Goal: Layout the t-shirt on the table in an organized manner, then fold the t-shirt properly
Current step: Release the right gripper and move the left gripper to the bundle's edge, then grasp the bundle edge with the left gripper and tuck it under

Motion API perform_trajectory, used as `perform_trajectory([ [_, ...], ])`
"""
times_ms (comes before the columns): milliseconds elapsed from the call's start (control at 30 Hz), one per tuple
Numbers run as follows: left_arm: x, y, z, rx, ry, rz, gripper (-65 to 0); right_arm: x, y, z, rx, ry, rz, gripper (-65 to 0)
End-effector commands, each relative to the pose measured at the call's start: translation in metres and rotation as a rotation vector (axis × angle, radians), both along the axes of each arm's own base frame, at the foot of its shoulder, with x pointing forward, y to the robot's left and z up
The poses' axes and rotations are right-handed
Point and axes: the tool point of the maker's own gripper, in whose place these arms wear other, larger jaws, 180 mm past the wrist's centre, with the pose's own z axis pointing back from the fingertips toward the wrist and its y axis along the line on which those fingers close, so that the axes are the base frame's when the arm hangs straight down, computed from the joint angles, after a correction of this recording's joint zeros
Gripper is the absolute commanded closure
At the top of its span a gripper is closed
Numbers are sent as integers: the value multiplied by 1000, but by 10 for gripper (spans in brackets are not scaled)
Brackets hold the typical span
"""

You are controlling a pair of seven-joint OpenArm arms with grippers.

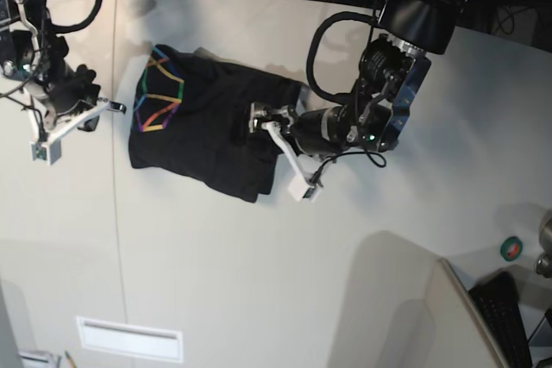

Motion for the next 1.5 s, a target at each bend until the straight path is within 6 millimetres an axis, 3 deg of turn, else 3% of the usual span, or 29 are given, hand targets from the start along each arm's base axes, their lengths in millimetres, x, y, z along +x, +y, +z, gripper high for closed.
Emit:
perform_trajectory([
  [0,12,-2,6,-16,-20,9,-650,10,-5,11,-15,-46,3,0],
  [233,16,-5,-16,5,63,22,-640,3,-7,7,-16,-31,0,0],
  [367,19,-9,-24,72,78,-57,-221,1,-18,8,-28,-31,-29,0],
  [433,22,1,-30,146,75,-115,0,-3,-27,9,-35,-31,-39,0],
  [633,49,26,-20,435,-50,-408,0,-8,-61,18,-67,-55,-95,0],
  [800,58,22,-10,643,-202,-780,0,-13,-71,18,-78,-47,-120,0],
  [1033,76,-67,26,564,-466,-913,0,-20,-64,12,-57,-31,-128,0],
  [1167,66,-98,24,626,-594,-1037,0,-23,-59,9,-46,-21,-127,0],
  [1300,46,-110,9,666,-641,-1125,0,-27,-59,6,-45,-10,-127,0],
  [1467,42,-120,7,706,-711,-1174,0,-29,-59,6,-45,-7,-127,0],
])
